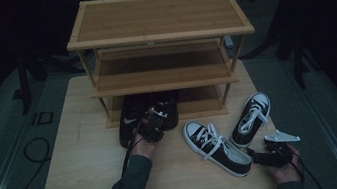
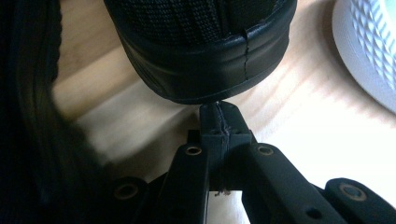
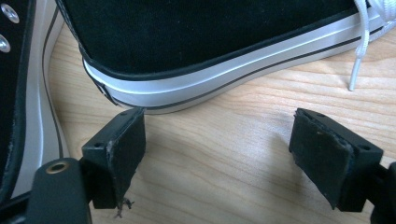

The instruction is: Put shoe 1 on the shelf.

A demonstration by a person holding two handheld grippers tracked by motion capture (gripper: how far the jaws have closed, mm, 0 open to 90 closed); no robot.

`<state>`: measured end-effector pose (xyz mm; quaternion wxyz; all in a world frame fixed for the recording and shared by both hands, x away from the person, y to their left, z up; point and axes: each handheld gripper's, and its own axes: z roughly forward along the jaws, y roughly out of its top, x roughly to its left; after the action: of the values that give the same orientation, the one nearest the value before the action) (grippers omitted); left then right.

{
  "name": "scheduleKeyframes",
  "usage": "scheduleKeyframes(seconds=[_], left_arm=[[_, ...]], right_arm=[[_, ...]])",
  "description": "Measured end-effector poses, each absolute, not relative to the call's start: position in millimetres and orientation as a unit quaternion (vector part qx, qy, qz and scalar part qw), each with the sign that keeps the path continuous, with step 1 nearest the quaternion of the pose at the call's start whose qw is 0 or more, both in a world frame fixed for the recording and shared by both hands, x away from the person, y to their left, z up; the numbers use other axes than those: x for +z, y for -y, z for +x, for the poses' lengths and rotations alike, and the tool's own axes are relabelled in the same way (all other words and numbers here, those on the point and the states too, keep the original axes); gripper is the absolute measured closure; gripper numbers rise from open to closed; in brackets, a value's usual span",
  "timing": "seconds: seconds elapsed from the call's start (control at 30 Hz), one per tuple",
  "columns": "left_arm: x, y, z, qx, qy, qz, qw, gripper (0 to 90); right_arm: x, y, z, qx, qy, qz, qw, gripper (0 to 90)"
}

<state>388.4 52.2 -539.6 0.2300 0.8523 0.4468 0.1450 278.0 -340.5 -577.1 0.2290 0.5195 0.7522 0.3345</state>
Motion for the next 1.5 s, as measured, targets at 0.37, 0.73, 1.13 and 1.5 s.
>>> scheduleKeyframes(seconds=[0.37, 0.73, 1.13, 1.5], left_arm=[[-546.2, -46.5, 402.8, 0.137, -0.464, 0.842, 0.238, 89.8], [-540.8, -52.6, 379.7, 0.147, -0.428, 0.857, 0.245, 87.3], [-537.1, -94.7, 328.3, 0.136, -0.424, 0.852, 0.275, 86.9], [-548.5, -150.6, 314.7, 0.159, -0.473, 0.836, 0.23, 86.8]], right_arm=[[-577.1, 340.5, 278.1, 0.334, -0.752, 0.519, 0.229, 18.6], [-577.2, 340.4, 278.0, 0.335, -0.752, 0.519, 0.229, 18.6], [-577.2, 340.5, 278.1, 0.334, -0.752, 0.519, 0.229, 18.6], [-577.1, 340.5, 278.0, 0.334, -0.752, 0.519, 0.229, 18.6]])
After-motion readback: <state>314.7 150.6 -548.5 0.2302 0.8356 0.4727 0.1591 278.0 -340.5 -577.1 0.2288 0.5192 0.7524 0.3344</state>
